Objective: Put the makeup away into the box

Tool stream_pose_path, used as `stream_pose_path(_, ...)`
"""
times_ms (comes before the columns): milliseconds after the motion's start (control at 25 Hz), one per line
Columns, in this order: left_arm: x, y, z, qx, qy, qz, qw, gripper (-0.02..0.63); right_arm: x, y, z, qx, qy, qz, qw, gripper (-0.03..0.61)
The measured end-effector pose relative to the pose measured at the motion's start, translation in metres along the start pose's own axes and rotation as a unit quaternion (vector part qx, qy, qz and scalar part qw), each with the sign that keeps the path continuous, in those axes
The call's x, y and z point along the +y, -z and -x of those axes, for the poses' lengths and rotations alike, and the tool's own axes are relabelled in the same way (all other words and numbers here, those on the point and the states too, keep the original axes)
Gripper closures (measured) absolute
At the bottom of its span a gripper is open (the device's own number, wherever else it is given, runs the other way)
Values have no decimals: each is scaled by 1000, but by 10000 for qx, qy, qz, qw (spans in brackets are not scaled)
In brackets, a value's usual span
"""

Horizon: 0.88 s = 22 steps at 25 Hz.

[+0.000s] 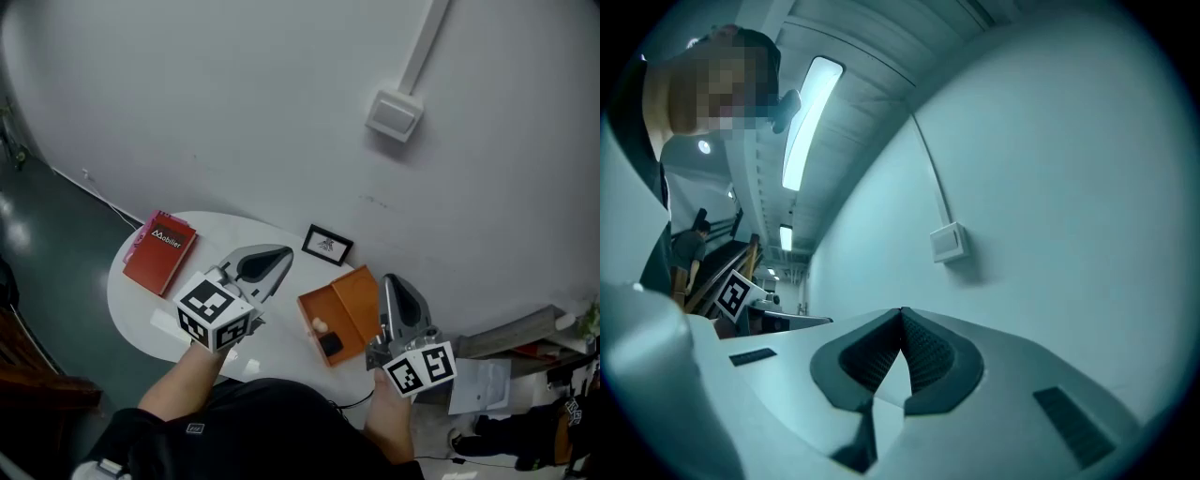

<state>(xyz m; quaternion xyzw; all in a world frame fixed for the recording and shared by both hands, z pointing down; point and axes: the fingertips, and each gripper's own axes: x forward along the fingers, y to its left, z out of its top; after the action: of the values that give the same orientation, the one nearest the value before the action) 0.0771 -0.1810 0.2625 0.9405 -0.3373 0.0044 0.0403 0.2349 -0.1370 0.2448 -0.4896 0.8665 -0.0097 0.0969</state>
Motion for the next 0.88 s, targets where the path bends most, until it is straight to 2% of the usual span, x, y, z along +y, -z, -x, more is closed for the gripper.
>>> stream_pose_path(280, 9, 10, 0, 138, -125, -37, 9998, 601, -3, 40, -2, 463, 226, -66, 9986, 545)
stream_pose_path(520, 3, 24, -1, 272, -53, -34, 9996, 601, -5, 46, 5, 580, 343, 97, 9977, 545)
stream_pose_path(880, -3, 24, 3, 242, -79, -116, 9996, 601, 0, 51, 9, 637, 308, 76, 9975, 545)
